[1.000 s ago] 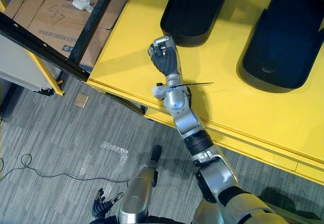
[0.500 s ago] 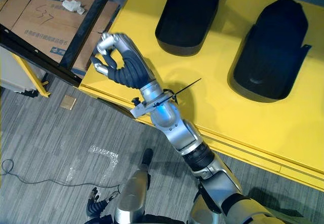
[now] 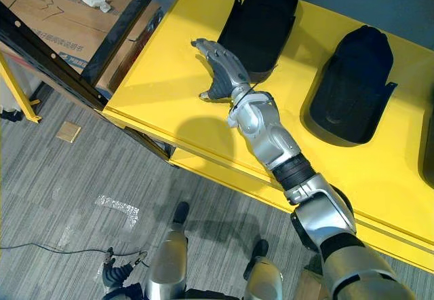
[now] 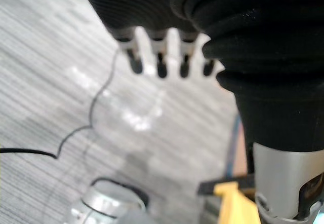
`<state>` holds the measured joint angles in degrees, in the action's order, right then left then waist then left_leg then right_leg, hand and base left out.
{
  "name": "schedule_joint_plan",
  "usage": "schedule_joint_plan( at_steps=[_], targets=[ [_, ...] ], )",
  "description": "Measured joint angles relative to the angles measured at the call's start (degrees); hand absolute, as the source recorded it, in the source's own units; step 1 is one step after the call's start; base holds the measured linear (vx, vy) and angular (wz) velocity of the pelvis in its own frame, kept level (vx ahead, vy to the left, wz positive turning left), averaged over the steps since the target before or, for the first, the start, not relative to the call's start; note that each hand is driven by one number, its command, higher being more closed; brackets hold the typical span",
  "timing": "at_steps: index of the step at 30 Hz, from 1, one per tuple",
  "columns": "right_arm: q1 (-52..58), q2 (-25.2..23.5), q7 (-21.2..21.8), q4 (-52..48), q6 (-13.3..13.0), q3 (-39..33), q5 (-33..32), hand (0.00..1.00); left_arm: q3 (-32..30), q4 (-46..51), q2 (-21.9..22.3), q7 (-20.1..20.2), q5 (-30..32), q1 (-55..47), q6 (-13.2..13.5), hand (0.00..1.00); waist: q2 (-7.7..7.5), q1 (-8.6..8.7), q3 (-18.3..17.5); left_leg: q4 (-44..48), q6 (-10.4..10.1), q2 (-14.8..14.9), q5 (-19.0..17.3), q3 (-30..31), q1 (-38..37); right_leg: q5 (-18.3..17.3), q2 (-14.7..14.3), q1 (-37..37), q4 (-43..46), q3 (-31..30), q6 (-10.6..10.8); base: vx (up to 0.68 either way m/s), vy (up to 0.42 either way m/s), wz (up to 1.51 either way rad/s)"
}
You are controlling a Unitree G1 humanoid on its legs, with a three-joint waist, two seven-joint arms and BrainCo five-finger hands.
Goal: Walk over and take plastic housings, then place them on the shelf
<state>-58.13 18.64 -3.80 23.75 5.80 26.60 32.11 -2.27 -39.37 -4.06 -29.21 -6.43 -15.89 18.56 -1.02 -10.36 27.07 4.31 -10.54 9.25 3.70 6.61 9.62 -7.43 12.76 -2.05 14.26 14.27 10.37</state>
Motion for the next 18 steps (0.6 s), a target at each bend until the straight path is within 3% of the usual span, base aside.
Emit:
schedule_joint_plan(
  at_steps=[6, 10, 18],
  targets=[
    [-3.14, 5.05, -5.05, 4.44, 2.28, -3.54, -2.33, 0.00, -0.80, 0.10, 0.02, 0.12, -0.50, 0.01, -0.12, 0.00, -0.52, -0.88, 0.09, -0.35, -0.13, 0.02, 0.24, 0.00, 0.06, 0.05, 0.01, -0.37, 0.12, 0.10, -0.06, 0.00, 0.000, 0.00],
    [-4.79, 8.01, -5.03, 4.45, 1.99, -5.03, -4.62, 0.00, -1.34, 0.75, 0.02, 0.17, -1.81, 0.02, -0.81, 0.00, -0.53, -0.79, 0.10, -0.94, -0.12, 0.07, 0.73, -0.02, 0.41, 0.31, -0.01, -0.98, 0.11, 0.09, -0.09, 0.00, 0.000, 0.00],
    [-6.55, 8.29, -4.83, 3.88, 0.14, -5.03, -8.84, 0.00, -1.48, 1.80, 0.05, 0.60, -2.04, 0.03, -1.96, 0.00, -0.60, -0.82, 0.14, -0.92, -0.12, 0.10, 0.73, -0.05, 0.41, 0.54, -0.02, -0.99, -0.02, 0.11, -0.07, 0.00, 0.000, 0.00]
  ],
)
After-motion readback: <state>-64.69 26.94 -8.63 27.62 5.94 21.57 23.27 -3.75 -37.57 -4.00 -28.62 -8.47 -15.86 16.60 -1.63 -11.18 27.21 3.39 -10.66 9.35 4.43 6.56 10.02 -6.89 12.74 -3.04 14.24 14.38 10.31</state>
